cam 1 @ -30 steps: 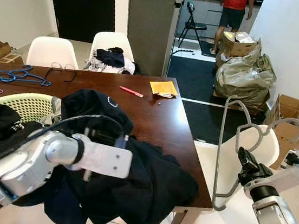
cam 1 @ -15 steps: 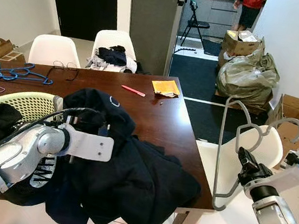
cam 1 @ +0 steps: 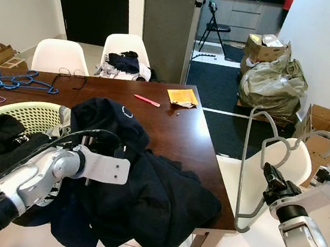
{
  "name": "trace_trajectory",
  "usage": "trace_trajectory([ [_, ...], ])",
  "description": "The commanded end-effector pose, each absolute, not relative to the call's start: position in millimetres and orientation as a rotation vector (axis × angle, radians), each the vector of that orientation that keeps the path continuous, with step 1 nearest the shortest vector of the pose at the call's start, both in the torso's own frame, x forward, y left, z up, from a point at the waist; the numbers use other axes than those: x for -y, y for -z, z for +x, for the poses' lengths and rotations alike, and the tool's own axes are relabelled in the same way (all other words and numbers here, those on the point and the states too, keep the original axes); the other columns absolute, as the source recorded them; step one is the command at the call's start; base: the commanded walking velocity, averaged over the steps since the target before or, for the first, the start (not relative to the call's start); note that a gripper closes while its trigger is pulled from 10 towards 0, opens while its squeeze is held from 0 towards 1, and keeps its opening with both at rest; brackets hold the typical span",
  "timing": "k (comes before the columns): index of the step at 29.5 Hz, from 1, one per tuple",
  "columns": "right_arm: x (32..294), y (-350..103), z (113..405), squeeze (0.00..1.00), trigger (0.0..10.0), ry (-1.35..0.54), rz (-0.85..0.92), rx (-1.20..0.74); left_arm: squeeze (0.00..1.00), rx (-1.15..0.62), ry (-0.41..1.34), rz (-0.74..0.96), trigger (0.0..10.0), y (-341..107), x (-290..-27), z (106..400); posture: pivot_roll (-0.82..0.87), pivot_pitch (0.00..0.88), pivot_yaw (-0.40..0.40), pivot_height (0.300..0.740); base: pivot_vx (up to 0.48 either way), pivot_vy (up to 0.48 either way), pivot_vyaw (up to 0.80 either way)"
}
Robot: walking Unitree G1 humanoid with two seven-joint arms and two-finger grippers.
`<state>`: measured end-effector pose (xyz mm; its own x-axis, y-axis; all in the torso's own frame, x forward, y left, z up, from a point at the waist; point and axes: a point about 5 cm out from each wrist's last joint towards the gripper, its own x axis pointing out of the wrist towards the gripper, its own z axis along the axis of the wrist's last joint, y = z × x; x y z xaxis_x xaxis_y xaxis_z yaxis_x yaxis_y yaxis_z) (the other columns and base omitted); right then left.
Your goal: Hang hanger
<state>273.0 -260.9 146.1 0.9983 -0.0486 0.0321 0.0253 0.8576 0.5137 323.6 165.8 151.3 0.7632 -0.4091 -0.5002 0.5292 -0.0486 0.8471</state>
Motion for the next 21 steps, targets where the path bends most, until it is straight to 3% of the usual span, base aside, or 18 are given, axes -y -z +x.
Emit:
trace_trajectory([
  [1, 260, -149, 272, 0.0, 10.0, 0.037, 0.542, 0.058, 0.0, -0.088, 0.759, 1.459, 10.0, -150, -164, 326, -0.02, 0.013, 0.003, 0.74, 0.0, 0.0, 0.0],
  [11, 260, -149, 271, 0.0, 10.0, 0.039, 0.544, 0.06, 0.0, 0.0, 0.663, 1.475, 10.0, -158, -163, 337, -0.02, 0.012, 0.003, 0.74, 0.0, 0.0, 0.0],
  [12, 260, -149, 271, 0.0, 10.0, 0.038, 0.544, 0.06, 0.0, 0.056, 0.603, 1.462, 4.6, -166, -162, 341, -0.02, 0.012, 0.003, 0.74, 0.0, 0.0, 0.0],
  [13, 260, -149, 271, 0.0, 10.0, 0.038, 0.544, 0.06, 0.0, 0.056, 0.603, 1.462, 4.6, -166, -162, 341, -0.02, 0.012, 0.003, 0.74, 0.0, 0.0, 0.0],
  [14, 260, -149, 271, 0.0, 10.0, 0.038, 0.544, 0.06, 0.0, 0.099, 0.553, 1.444, 1.5, -173, -160, 344, -0.02, 0.012, 0.003, 0.74, 0.0, 0.0, 0.0],
  [15, 260, -149, 271, 0.0, 10.0, 0.038, 0.544, 0.06, 0.0, 0.099, 0.553, 1.444, 1.5, -173, -160, 344, -0.02, 0.012, 0.003, 0.74, 0.0, 0.0, 0.0],
  [16, 259, -149, 271, 0.0, 10.0, 0.038, 0.544, 0.061, 0.0, 0.148, 0.508, 1.418, 0.9, -178, -158, 348, -0.02, 0.011, 0.004, 0.74, 0.0, 0.0, 0.0],
  [19, 259, -150, 271, 0.0, 10.0, 0.037, 0.544, 0.061, 0.0, 0.155, 0.504, 1.413, 0.9, -179, -157, 348, -0.02, 0.011, 0.004, 0.74, 0.0, 0.0, 0.0],
  [20, 259, -150, 271, 0.0, 10.0, 0.038, 0.544, 0.061, 0.0, 0.172, 0.494, 1.405, 0.0, -180, -156, 349, -0.02, 0.011, 0.004, 0.74, 0.0, 0.0, 0.0],
  [21, 259, -150, 271, 0.0, 10.0, 0.038, 0.545, 0.061, 0.0, 0.186, 0.487, 1.398, 0.0, -182, -155, 350, -0.02, 0.011, 0.004, 0.74, 0.0, 0.0, 0.0],
])
